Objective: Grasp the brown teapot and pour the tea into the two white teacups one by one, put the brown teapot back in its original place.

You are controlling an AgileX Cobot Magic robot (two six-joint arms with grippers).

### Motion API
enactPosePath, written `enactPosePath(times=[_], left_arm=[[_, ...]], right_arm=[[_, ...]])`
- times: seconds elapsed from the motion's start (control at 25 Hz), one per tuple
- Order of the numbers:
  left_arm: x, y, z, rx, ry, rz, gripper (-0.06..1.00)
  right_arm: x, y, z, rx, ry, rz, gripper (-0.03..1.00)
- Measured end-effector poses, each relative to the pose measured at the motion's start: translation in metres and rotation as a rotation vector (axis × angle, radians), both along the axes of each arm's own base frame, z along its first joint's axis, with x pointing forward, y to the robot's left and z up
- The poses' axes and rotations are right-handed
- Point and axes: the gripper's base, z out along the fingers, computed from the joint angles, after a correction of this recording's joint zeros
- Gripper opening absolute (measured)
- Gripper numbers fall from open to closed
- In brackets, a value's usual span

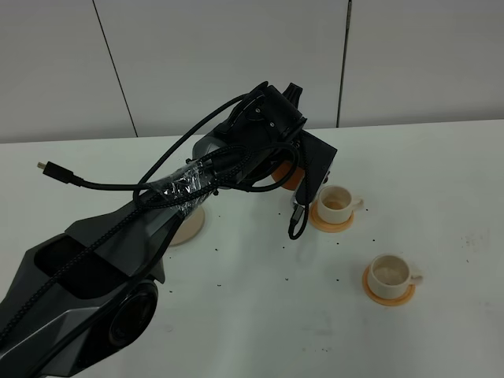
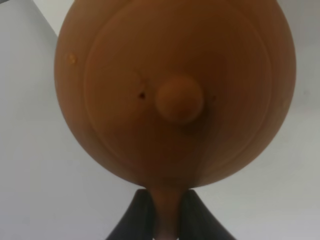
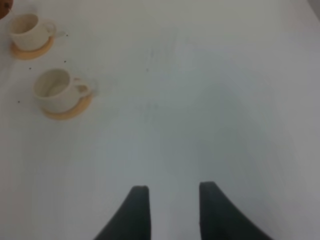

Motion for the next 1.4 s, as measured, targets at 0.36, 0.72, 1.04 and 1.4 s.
enactPosePath(times=[0.36, 0.72, 1.04, 1.4], left_arm=[[-0.003, -0.006, 0.003, 0.029, -0.041, -0.001, 0.17], [-0.007, -0.011, 0.004, 0.046, -0.052, -0.006, 0.17], [-0.008, -0.012, 0.004, 0.05, -0.057, -0.009, 0.17], [-0.008, -0.013, 0.004, 0.049, -0.057, -0.009, 0.17]], right_arm=[[0.0, 0.0, 0.0, -0.004, 0.0, -0.002, 0.24], [0.0, -0.001, 0.0, -0.013, 0.001, -0.007, 0.24], [0.0, -0.002, 0.0, -0.022, 0.001, -0.013, 0.24], [0.0, -0.002, 0.0, -0.023, 0.001, -0.013, 0.24]])
